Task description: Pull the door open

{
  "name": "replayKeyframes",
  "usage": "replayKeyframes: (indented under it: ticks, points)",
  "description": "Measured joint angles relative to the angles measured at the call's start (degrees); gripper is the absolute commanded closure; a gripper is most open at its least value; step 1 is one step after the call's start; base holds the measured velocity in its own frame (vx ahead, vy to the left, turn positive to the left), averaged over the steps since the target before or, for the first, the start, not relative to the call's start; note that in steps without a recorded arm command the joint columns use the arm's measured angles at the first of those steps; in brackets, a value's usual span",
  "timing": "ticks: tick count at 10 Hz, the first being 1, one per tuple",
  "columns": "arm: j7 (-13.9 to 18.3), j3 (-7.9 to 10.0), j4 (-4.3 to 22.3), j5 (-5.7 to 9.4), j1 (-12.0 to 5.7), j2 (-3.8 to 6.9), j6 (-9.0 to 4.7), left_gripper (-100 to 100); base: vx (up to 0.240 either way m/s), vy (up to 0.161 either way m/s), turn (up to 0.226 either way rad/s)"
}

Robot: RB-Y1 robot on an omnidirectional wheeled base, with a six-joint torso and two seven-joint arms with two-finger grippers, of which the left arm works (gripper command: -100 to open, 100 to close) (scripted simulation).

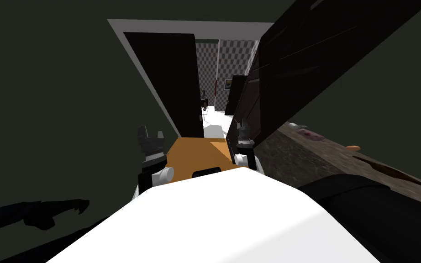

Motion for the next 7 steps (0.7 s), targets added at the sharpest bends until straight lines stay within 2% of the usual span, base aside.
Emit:
replayKeyframes:
  ticks: [7]
  points:
    - [1.48, 0.1, 7.03, 0.2, -1.2, 2.32, -1.99, -100, 0.158, -0.021, -0.048]
